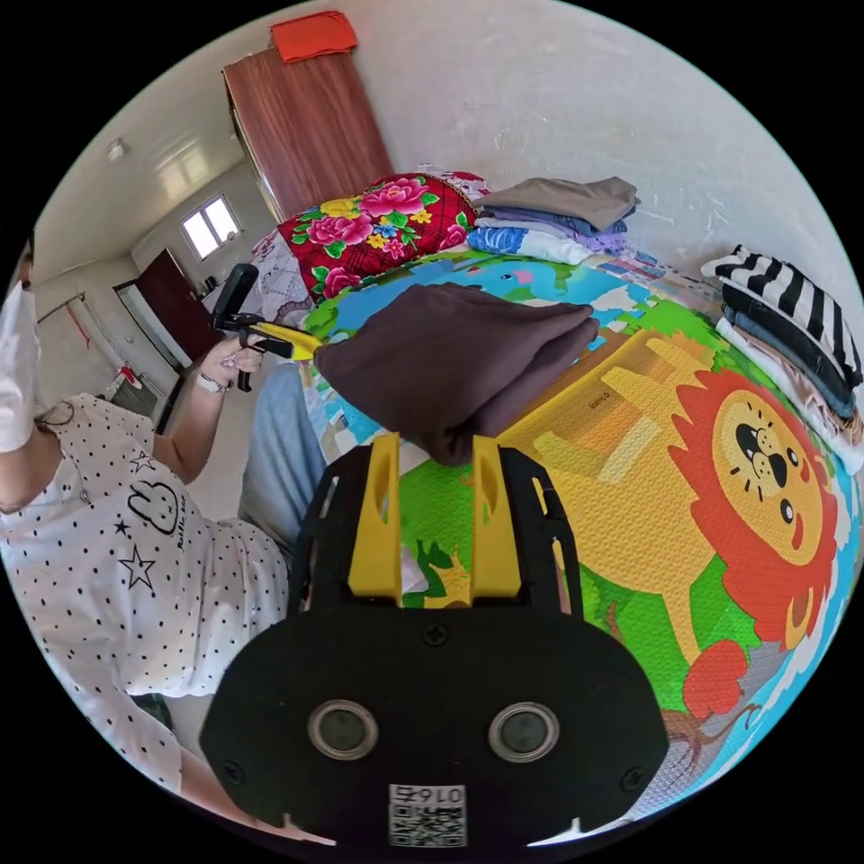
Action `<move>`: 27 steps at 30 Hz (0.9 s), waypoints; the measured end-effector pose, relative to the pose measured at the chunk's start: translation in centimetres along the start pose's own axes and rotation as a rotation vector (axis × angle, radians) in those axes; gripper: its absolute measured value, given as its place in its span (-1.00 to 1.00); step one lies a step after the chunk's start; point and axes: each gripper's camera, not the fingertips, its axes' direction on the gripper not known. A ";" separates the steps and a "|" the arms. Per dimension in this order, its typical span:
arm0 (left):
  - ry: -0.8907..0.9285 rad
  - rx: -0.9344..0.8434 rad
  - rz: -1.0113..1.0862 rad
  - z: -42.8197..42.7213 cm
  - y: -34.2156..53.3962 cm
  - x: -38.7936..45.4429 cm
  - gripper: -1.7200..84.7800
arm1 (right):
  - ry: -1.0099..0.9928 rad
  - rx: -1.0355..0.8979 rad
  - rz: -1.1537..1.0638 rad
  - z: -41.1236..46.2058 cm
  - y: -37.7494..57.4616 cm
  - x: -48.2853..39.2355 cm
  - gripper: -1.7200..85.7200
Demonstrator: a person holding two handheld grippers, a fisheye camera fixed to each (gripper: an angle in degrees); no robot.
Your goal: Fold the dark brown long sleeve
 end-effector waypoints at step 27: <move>0.108 0.002 0.087 -4.9 10.6 4.1 -0.83 | -0.095 -0.039 -0.139 6.5 12.0 -5.6 -0.84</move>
